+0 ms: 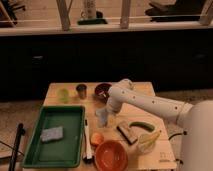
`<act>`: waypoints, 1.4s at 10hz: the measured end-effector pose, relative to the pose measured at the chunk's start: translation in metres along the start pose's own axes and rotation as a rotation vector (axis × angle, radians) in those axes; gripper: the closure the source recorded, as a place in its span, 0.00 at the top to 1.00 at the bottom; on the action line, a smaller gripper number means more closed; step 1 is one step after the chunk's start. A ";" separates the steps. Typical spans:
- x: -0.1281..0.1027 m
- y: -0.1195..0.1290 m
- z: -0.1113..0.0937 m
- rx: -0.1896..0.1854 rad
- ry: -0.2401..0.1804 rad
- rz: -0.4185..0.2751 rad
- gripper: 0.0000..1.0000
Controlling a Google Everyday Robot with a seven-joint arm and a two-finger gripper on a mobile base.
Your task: Place towel in table surface
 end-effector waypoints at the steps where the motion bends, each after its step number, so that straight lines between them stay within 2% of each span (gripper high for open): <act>1: -0.004 -0.003 0.003 -0.004 0.003 -0.025 0.80; 3: -0.004 -0.008 0.007 -0.008 0.012 -0.056 0.77; 4: -0.005 -0.010 0.009 -0.009 0.012 -0.068 0.70; 8: -0.002 -0.015 0.013 -0.019 0.002 -0.092 0.28; 11: 0.002 -0.014 0.012 -0.025 -0.001 -0.095 0.02; 14: 0.003 -0.014 0.012 -0.027 -0.001 -0.095 0.00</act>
